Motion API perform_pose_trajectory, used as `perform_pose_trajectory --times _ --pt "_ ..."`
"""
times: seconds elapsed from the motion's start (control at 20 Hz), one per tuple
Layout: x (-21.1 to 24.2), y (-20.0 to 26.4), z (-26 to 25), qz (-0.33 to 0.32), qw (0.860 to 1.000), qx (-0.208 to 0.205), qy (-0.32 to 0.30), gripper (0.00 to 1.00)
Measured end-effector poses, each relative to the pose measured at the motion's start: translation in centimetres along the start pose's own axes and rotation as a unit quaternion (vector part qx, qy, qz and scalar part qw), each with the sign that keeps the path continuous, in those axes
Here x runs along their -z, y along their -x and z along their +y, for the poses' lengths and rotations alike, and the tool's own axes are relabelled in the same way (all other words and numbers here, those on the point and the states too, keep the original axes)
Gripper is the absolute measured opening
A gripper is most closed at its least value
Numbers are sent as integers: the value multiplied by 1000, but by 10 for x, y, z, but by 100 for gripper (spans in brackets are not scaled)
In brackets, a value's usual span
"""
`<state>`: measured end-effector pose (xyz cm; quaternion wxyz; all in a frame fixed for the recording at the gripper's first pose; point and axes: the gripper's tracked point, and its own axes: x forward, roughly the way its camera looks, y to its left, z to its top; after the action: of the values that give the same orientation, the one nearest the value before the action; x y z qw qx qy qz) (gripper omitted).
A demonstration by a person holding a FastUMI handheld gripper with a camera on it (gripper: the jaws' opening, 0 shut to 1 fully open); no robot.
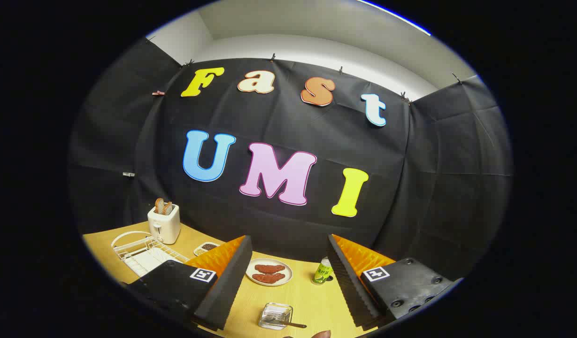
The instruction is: Take the plate from the dish rack, then take the spoon from the basket and place it into the plate.
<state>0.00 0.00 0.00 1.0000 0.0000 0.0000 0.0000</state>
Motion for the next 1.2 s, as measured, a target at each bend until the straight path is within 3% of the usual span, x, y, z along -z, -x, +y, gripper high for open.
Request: perform_pose_trajectory --times 0.85,1.05,1.2 --pt "1 10 13 10 999 -15 -31 97" --pt "11 4 45 56 994 -54 -75 97" --pt "30 -7 76 119 983 -73 -121 97"
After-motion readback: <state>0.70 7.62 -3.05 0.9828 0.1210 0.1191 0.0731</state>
